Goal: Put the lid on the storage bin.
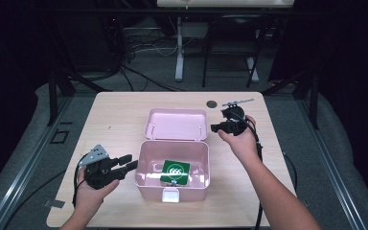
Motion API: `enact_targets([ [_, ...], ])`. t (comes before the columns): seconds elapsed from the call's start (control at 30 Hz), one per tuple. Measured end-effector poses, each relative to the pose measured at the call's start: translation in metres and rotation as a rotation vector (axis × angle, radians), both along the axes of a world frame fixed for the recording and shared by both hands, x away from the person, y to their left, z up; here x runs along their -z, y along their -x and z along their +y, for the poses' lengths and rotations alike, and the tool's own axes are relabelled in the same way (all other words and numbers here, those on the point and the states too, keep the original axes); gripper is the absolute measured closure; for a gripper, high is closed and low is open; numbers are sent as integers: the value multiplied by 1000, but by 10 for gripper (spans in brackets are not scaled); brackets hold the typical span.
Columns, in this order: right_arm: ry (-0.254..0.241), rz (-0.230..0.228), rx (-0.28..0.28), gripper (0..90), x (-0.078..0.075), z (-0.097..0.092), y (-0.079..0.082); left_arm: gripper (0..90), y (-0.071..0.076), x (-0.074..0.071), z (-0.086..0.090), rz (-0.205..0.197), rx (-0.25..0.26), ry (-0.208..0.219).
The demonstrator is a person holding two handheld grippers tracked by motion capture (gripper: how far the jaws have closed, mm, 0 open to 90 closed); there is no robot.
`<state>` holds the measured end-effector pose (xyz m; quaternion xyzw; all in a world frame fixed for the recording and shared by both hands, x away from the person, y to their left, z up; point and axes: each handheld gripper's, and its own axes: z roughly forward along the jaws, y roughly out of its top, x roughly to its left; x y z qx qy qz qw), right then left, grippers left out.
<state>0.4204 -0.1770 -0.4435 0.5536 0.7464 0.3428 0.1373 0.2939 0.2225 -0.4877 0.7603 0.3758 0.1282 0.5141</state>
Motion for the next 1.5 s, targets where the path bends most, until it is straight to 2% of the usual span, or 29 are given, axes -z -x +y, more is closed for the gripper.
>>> enact_targets([
  [0.17,33,22,-13,585,-7,7,-8,644,2,2,-5,-1,9,-21],
  [0.27,21,45,-4,590,-11,12,-15,641,3,3,-8,-7,15,-34],
  [0.37,37,49,7,590,-13,16,-20,641,3,4,-10,-2,29,-37],
  [0.43,27,60,17,590,-14,17,-25,640,3,6,-12,-2,25,-43],
  [0.5,39,67,25,590,-15,17,-29,639,4,7,-13,3,28,-59],
  [0.77,61,84,48,571,-15,18,-45,652,4,7,-13,3,23,-57],
  [0.87,43,104,65,581,-15,18,-49,655,5,7,-14,0,17,-54],
  [0.93,69,115,68,598,-13,21,-54,664,5,7,-14,-2,16,-56],
  [1.13,68,152,85,667,-11,27,-63,670,6,7,-15,-7,9,-60],
  [1.27,36,196,108,730,-7,30,-72,672,6,7,-14,-6,10,-52],
  [1.5,58,232,130,770,-1,34,-80,673,6,7,-14,-6,9,-50],
])
